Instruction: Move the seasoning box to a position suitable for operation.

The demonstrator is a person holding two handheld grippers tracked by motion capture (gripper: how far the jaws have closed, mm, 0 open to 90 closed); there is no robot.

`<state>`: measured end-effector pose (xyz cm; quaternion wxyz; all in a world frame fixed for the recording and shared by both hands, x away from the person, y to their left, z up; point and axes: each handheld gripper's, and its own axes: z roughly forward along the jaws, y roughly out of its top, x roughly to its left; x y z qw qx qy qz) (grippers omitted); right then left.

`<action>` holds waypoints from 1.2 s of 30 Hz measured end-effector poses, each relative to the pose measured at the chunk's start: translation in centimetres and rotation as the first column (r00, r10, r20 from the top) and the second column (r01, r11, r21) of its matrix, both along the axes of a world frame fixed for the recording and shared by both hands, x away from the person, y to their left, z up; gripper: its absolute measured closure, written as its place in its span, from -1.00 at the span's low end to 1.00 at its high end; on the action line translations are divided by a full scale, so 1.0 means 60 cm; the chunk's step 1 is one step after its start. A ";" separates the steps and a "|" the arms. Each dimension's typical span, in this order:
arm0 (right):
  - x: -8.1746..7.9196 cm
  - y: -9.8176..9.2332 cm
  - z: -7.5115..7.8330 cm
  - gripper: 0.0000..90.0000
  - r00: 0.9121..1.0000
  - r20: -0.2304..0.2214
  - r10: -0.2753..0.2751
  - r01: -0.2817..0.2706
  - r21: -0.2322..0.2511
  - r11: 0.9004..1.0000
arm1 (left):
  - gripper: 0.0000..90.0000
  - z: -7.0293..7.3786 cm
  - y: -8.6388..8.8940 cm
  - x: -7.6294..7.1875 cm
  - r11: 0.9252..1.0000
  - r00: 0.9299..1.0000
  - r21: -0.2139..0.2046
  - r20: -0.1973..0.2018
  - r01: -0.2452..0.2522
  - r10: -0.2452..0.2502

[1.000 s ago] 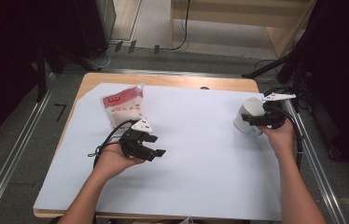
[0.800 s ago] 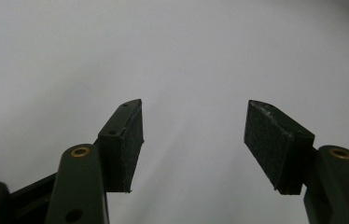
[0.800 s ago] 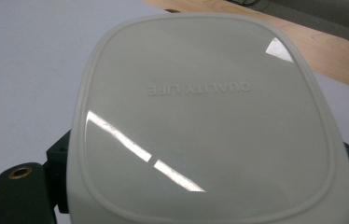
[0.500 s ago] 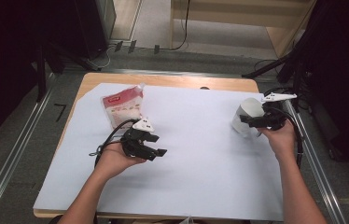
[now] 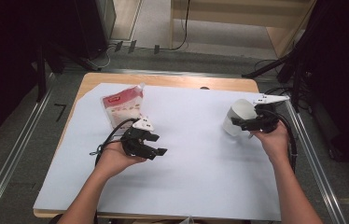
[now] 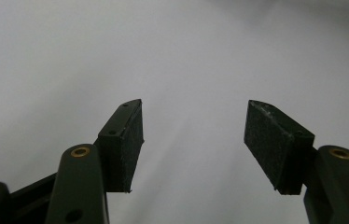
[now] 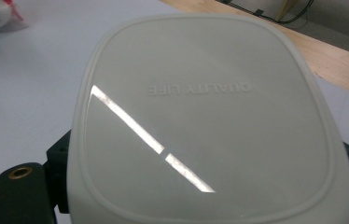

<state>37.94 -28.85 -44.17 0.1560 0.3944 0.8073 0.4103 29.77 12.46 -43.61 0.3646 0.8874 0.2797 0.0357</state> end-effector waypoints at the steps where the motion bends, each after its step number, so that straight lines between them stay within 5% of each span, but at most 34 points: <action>1: -0.002 0.005 0.001 -0.65 1.000 0.007 0.012 -0.012 -0.004 1.000 | -0.14 0.000 0.000 0.000 1.000 1.000 -0.002 -0.001 -0.003 0.003; 15: -0.031 0.071 0.011 -0.65 0.990 0.032 0.140 -0.140 -0.006 0.990 | -0.14 0.001 0.004 0.002 1.000 1.000 -0.002 -0.003 -0.009 0.009; 36: -0.078 0.215 -0.004 -0.65 0.940 0.018 0.341 -0.340 -0.039 0.940 | -0.15 0.000 0.008 0.006 1.000 1.000 0.002 -0.003 -0.009 0.009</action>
